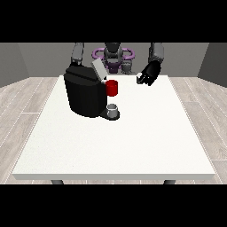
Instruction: Insert the coffee pod into the coffee machine and close the lid
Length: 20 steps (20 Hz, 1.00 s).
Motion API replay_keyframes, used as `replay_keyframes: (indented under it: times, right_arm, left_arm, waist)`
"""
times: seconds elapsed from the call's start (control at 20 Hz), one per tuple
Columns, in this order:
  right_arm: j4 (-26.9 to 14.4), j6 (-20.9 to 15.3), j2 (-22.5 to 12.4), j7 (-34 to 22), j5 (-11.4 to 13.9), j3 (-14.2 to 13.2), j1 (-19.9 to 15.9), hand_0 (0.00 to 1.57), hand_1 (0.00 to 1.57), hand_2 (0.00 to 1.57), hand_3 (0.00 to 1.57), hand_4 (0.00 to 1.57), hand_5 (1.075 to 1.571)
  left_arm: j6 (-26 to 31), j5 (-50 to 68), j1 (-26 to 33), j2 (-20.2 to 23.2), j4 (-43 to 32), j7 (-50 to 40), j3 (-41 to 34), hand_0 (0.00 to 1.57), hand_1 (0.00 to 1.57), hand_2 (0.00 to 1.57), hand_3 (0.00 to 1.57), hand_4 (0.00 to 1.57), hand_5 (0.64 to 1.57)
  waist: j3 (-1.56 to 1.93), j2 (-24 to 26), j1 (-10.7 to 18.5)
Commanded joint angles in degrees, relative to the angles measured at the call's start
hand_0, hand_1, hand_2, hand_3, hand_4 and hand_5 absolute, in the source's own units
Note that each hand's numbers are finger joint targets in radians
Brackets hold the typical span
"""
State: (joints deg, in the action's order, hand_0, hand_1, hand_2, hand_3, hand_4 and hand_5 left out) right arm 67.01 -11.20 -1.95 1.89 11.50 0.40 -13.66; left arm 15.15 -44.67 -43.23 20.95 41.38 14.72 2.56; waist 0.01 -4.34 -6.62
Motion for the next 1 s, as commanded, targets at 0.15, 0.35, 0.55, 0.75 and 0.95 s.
replay_keyframes:
  times: [0.15, 0.35, 0.55, 0.75, 0.95]
  right_arm:
    - [0.01, 2.56, -2.02, -0.26, -1.94, -2.07, -2.23, 0.0, 0.0, 0.0, 0.0, 0.0, 1.571]
    - [3.13, 2.37, 0.63, 0.74, -1.34, 0.89, 1.25, 0.0, 0.0, 0.0, 0.0, 0.0, 1.571]
    - [5.17, 3.47, 0.03, -1.8, -1.39, 1.44, -0.24, 0.0, 0.0, 0.0, 0.0, 0.0, 1.571]
    - [2.81, 1.13, 0.33, -0.48, -1.51, -0.74, -4.01, 0.0, 0.0, 0.0, 0.0, 0.0, 1.571]
    - [5.52, 3.98, -2.73, 1.99, -1.97, -0.94, -0.71, 0.0, 0.0, 0.0, 0.0, 0.0, 1.571]
  left_arm:
    - [4.84, 0.47, -3.94, -0.63, 2.14, -1.25, -1.11, 1.42, 1.42, 1.4, 1.34, 0.56, 1.571]
    - [4.88, 0.26, -6.09, -0.9, 1.45, -5.08, -2.61, 1.4, 1.4, 1.4, 1.34, 0.6, 1.571]
    - [7.8, 3.46, -10.79, -1.07, 0.3, -7.72, -6.35, 1.38, 1.38, 1.4, 1.38, 0.52, 1.571]
    - [9.31, 3.65, -17.58, -3.05, 1.21, -14.3, -7.09, 1.23, 1.23, 1.26, 1.27, 0.5, 1.571]
    - [11.47, 4.77, -18.74, 3.44, 0.15, -10.73, -9.75, 1.26, 1.26, 1.29, 1.27, 0.49, 1.571]
  waist:
    - [-0.01, 0.34, -0.63]
    - [-0.01, 1.67, -3.67]
    - [-0.03, 1.86, -6.56]
    - [0.0, -0.37, -5.96]
    - [-0.01, -1.61, -8.37]
